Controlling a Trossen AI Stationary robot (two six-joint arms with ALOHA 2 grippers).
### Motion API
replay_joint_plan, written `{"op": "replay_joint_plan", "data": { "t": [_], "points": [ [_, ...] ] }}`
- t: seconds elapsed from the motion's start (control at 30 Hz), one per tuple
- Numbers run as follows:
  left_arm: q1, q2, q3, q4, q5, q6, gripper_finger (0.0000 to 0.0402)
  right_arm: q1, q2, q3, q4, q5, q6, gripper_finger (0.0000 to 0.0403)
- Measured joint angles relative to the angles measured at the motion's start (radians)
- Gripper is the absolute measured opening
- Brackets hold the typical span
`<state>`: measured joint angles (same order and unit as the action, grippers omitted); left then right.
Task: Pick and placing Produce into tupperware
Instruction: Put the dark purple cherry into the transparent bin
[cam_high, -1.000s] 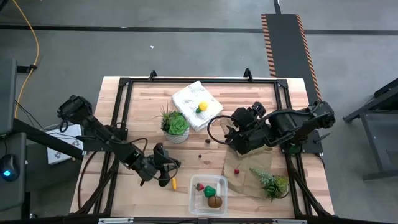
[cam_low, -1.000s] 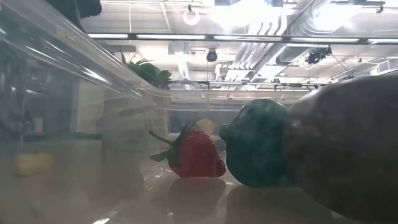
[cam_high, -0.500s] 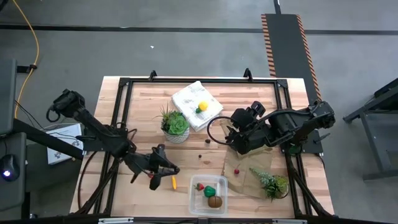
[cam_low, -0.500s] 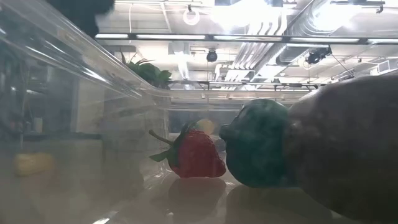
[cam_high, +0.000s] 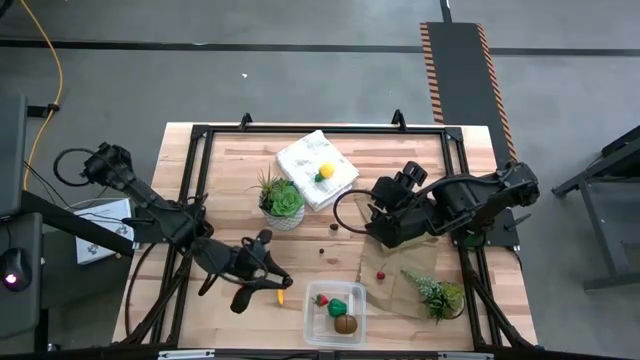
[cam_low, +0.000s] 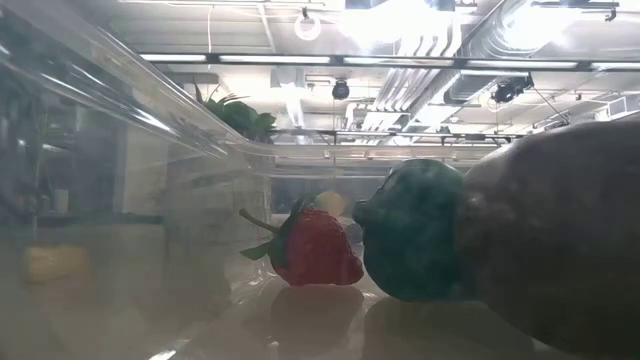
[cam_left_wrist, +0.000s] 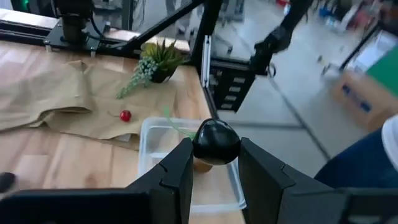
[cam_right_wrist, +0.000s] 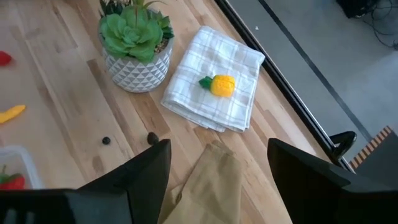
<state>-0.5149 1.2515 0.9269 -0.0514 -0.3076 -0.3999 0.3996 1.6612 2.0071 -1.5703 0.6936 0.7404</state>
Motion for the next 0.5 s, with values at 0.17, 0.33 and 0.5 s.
{"op": "replay_joint_plan", "data": {
  "t": [0.17,0.33,0.5],
  "points": [
    [0.065,0.047,0.145,-0.207,0.114,0.029,0.0098,0.001,-0.029,0.0,0.0,-0.014,-0.024,0.0259],
    [0.105,0.117,0.201,-0.243,0.211,0.059,0.0099,0.001,-0.081,0.0,0.0,-0.015,-0.017,0.0259],
    [0.116,0.204,0.233,-0.23,0.249,0.085,0.0099,0.006,-0.12,0.0,-0.001,-0.012,-0.01,0.0259]
  ]
}}
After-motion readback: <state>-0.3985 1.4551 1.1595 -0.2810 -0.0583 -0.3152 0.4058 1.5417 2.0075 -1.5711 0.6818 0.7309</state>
